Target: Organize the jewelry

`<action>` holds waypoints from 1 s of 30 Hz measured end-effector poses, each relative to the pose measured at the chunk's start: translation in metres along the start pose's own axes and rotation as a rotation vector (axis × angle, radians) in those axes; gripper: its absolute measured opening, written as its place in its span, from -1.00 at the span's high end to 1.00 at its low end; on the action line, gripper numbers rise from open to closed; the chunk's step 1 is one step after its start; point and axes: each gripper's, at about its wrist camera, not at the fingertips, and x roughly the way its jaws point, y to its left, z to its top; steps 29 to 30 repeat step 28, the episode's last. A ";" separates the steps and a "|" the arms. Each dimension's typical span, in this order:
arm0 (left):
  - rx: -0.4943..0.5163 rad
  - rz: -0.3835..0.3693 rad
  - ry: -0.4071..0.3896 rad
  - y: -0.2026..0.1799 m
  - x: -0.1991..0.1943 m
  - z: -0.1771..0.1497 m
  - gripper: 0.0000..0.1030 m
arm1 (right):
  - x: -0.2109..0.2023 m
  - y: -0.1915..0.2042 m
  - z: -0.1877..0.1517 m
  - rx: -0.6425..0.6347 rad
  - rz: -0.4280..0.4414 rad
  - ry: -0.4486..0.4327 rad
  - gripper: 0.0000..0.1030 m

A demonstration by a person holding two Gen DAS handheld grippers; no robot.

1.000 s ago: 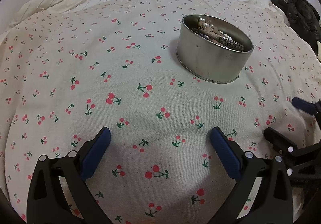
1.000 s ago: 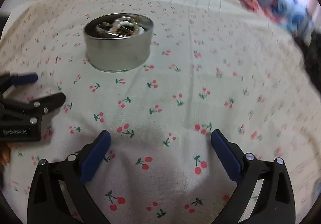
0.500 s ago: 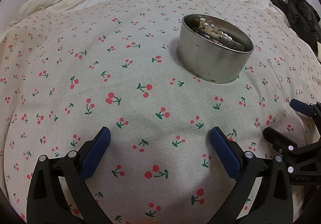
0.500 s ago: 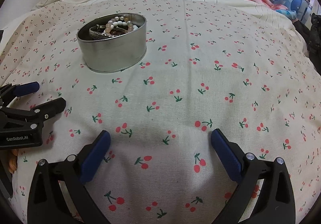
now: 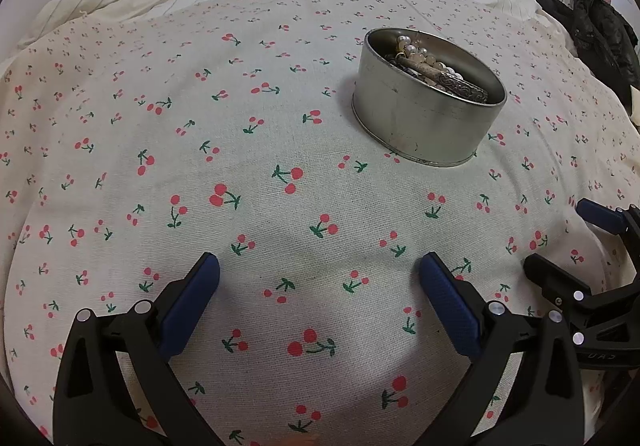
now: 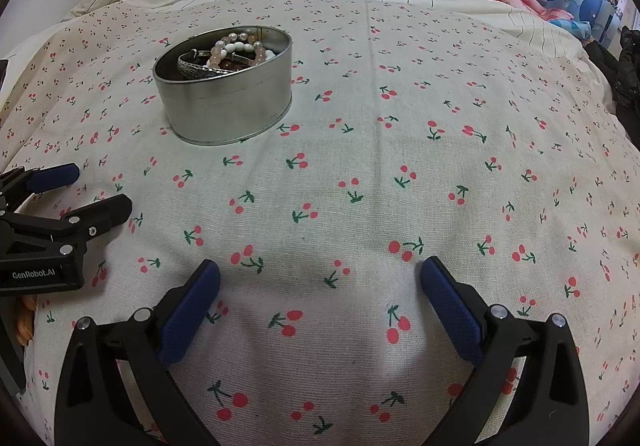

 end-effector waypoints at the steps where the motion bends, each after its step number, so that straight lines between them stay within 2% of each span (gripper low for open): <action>1: -0.001 -0.001 0.000 0.000 0.000 0.000 -0.86 | 0.000 0.000 0.000 0.000 0.000 0.000 -0.86; 10: -0.006 -0.010 0.000 0.000 0.002 0.000 -0.86 | 0.000 0.000 0.000 0.000 0.000 0.000 -0.86; 15: -0.011 -0.038 -0.015 0.003 0.001 0.000 -0.86 | 0.000 0.000 -0.001 0.001 0.001 0.000 -0.86; 30: 0.012 -0.002 -0.002 -0.003 0.003 0.002 -0.87 | 0.001 0.000 -0.001 0.005 0.005 -0.005 -0.86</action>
